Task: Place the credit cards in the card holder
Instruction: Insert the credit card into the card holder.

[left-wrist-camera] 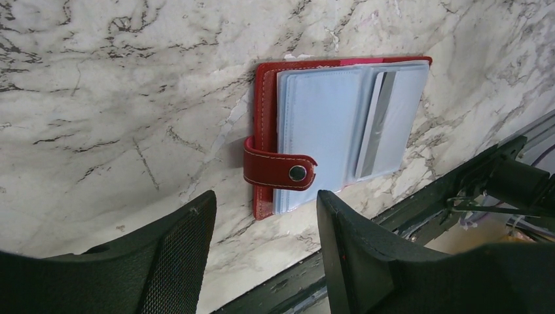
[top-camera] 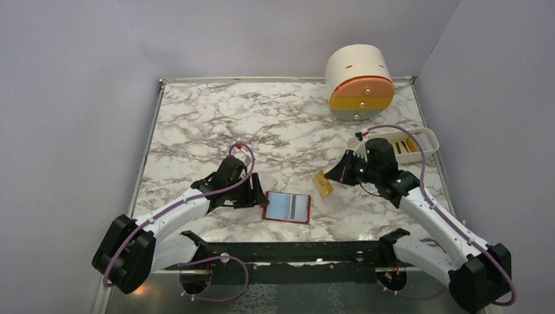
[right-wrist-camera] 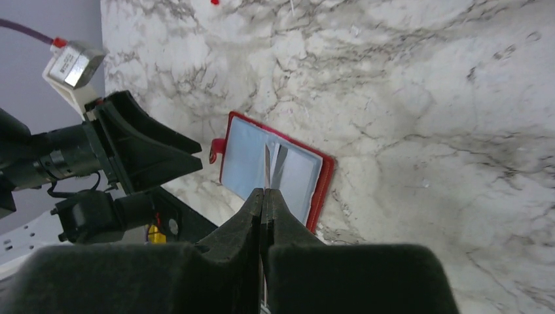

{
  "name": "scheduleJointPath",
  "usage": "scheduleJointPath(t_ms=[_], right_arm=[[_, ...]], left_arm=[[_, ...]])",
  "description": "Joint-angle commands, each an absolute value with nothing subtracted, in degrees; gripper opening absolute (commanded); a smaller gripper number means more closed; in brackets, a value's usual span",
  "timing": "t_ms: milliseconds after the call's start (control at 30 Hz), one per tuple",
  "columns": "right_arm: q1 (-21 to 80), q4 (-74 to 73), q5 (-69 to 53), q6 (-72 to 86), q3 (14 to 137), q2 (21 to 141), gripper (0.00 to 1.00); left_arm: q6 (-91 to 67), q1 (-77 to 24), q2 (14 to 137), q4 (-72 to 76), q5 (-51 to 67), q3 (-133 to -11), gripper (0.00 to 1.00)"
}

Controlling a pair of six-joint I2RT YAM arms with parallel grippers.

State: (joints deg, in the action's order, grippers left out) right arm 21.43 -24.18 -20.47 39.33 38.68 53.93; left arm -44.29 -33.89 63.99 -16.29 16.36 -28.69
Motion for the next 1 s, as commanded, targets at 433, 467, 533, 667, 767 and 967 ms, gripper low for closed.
scheduleJointPath(t_ms=[433, 467, 533, 667, 767, 967], right_arm=[[44.90, -0.29, -6.41, 51.51, 31.99, 69.66, 0.01], [45.47, 0.40, -6.01, 51.69, 31.99, 70.44, 0.01], [46.54, 1.59, -5.03, 51.97, 31.91, 71.74, 0.01], [47.81, 3.88, -3.78, 52.64, 31.71, 73.62, 0.01], [48.45, 4.48, -2.81, 53.02, 31.64, 74.64, 0.01], [48.95, 3.61, -0.97, 53.32, 31.30, 74.92, 0.01]], left_arm=[[-47.59, -35.25, 64.52, -9.36, 16.74, -23.29, 0.60], [-47.67, -35.32, 64.47, -9.12, 16.66, -23.17, 0.60], [-48.08, -35.41, 64.22, -8.10, 16.51, -22.67, 0.59], [-48.78, -35.51, 64.12, -7.04, 16.56, -22.15, 0.57], [-48.78, -35.51, 64.15, -6.88, 16.39, -22.12, 0.56], [-48.78, -35.51, 64.63, -6.55, 16.17, -21.91, 0.54]])
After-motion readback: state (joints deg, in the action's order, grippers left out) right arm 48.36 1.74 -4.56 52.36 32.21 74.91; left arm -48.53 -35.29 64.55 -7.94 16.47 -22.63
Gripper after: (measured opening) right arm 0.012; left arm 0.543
